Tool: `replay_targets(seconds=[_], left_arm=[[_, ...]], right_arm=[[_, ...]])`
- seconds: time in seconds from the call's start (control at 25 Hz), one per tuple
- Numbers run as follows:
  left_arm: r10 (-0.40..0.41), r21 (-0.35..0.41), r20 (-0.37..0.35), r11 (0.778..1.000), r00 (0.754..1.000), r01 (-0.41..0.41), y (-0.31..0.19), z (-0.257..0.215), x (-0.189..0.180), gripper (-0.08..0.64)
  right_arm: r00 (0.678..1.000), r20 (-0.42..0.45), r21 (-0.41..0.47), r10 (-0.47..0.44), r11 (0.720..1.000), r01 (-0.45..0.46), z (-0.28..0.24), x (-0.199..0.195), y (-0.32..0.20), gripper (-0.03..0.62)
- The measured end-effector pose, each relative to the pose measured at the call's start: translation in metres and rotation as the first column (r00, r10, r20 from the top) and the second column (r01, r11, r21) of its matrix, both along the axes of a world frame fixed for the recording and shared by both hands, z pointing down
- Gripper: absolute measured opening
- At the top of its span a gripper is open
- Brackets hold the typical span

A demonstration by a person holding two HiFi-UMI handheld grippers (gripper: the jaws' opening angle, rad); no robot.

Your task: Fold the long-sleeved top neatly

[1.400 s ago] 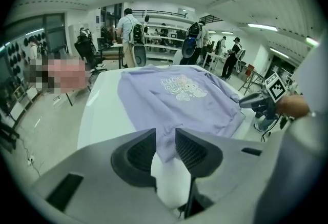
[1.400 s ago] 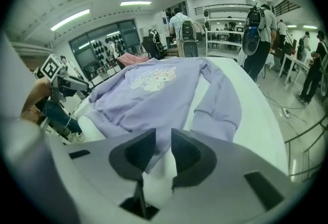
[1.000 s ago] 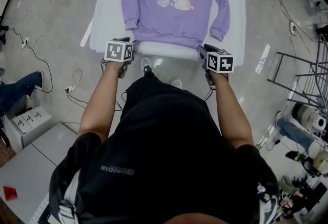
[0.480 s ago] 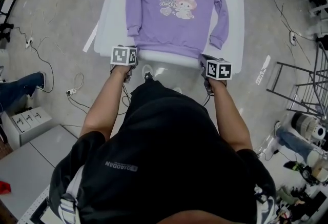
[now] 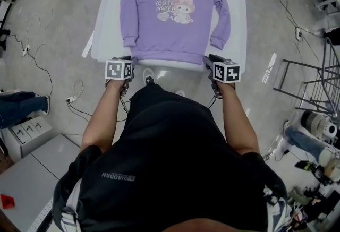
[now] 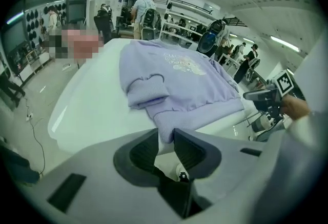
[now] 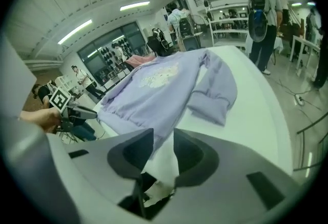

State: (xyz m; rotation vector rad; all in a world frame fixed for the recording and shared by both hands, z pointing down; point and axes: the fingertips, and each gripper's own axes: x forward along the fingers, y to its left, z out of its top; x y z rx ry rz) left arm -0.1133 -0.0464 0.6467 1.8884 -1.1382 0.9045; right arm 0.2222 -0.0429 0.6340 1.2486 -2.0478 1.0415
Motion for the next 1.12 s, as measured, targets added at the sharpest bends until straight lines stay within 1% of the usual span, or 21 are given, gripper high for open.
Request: replay_targets(seconds=[0.04, 0.12, 0.16, 0.2, 0.28, 0.36, 0.44, 0.52, 0.56, 0.6, 0.64, 0.68, 0.72, 0.76, 0.8, 0.84, 0.88, 0.96, 1.0, 1.04, 1.12], left_arm=[[0.002, 0.011, 0.004, 1.000, 1.000, -0.002, -0.001, -0.004, -0.001, 0.084], [-0.014, 0.033, 0.003, 0.999, 1.000, 0.014, -0.003, -0.012, -0.005, 0.084], [-0.025, 0.045, 0.002, 0.999, 1.000, 0.025, -0.005, -0.016, -0.008, 0.084], [-0.036, 0.059, 0.000, 0.998, 0.999, 0.036, -0.006, -0.021, -0.011, 0.084], [-0.051, 0.084, 0.003, 0.995, 0.999, 0.050, -0.010, -0.030, -0.015, 0.084], [-0.061, 0.102, 0.009, 0.993, 0.998, 0.059, -0.015, -0.036, -0.018, 0.084], [-0.074, 0.110, 0.010, 0.991, 0.997, 0.072, -0.019, -0.039, -0.019, 0.084], [-0.086, 0.111, 0.009, 0.990, 0.996, 0.085, -0.019, -0.041, -0.020, 0.084], [-0.090, 0.111, 0.011, 0.990, 0.996, 0.089, -0.018, -0.042, -0.020, 0.084], [-0.093, 0.111, 0.013, 0.990, 0.996, 0.091, -0.017, -0.043, -0.020, 0.084], [-0.094, 0.110, 0.016, 0.990, 0.995, 0.091, -0.016, -0.043, -0.019, 0.084], [-0.093, 0.110, 0.018, 0.990, 0.995, 0.091, -0.015, -0.044, -0.018, 0.084], [-0.092, 0.111, 0.019, 0.990, 0.996, 0.090, -0.015, -0.044, -0.017, 0.084], [-0.092, 0.113, 0.021, 0.990, 0.996, 0.089, -0.017, -0.045, -0.015, 0.084], [-0.093, 0.118, 0.022, 0.989, 0.995, 0.090, -0.019, -0.047, -0.015, 0.084], [-0.097, 0.123, 0.022, 0.988, 0.995, 0.093, -0.021, -0.049, -0.014, 0.084], [-0.102, 0.130, 0.020, 0.987, 0.995, 0.098, -0.024, -0.051, -0.014, 0.084], [-0.117, 0.144, 0.015, 0.983, 0.993, 0.113, -0.029, -0.058, -0.015, 0.084], [-0.125, 0.150, 0.014, 0.981, 0.992, 0.122, -0.032, -0.060, -0.017, 0.084], [-0.133, 0.156, 0.014, 0.979, 0.991, 0.129, -0.035, -0.063, -0.019, 0.084], [-0.140, 0.168, 0.014, 0.976, 0.990, 0.136, -0.039, -0.068, -0.022, 0.084]], right_arm=[[0.999, -0.024, 0.038, 0.028, 0.999, -0.028, -0.008, 0.014, -0.010, 0.126], [0.990, -0.109, 0.112, 0.092, 0.990, -0.080, -0.016, 0.046, -0.031, 0.118], [0.981, -0.165, 0.144, 0.104, 0.986, -0.081, -0.017, 0.058, -0.040, 0.121], [0.971, -0.220, 0.169, 0.096, 0.984, -0.059, -0.017, 0.066, -0.048, 0.129], [0.952, -0.305, 0.197, 0.035, 0.980, 0.027, -0.016, 0.065, -0.058, 0.144], [0.932, -0.360, 0.208, -0.038, 0.971, 0.120, -0.013, 0.054, -0.064, 0.173], [0.916, -0.389, 0.200, -0.098, 0.962, 0.188, -0.007, 0.042, -0.067, 0.199], [0.893, -0.424, 0.167, -0.151, 0.956, 0.241, 0.004, 0.034, -0.068, 0.206], [0.878, -0.449, 0.152, -0.165, 0.954, 0.257, 0.009, 0.034, -0.069, 0.189], [0.873, -0.462, 0.157, -0.157, 0.954, 0.254, 0.009, 0.036, -0.071, 0.127], [0.886, -0.448, 0.185, -0.120, 0.957, 0.223, 0.003, 0.040, -0.075, 0.048], [0.913, -0.403, 0.228, -0.061, 0.960, 0.165, -0.006, 0.048, -0.080, 0.020], [0.940, -0.340, 0.271, 0.013, 0.959, 0.085, -0.017, 0.059, -0.085, 0.020], [0.959, -0.266, 0.307, 0.094, 0.952, -0.009, -0.029, 0.075, -0.092, 0.018], [0.967, -0.183, 0.331, 0.174, 0.938, -0.106, -0.042, 0.094, -0.099, 0.018], [0.965, -0.094, 0.347, 0.246, 0.916, -0.200, -0.055, 0.114, -0.106, 0.018], [0.953, -0.005, 0.356, 0.304, 0.891, -0.283, -0.070, 0.134, -0.114, 0.018], [0.915, 0.132, 0.369, 0.380, 0.838, -0.401, -0.103, 0.169, -0.131, 0.018], [0.901, 0.170, 0.383, 0.400, 0.815, -0.434, -0.121, 0.183, -0.139, 0.018], [0.892, 0.186, 0.402, 0.412, 0.797, -0.451, -0.138, 0.194, -0.147, 0.018], [0.886, 0.172, 0.444, 0.430, 0.769, -0.459, -0.166, 0.215, -0.161, 0.018]])
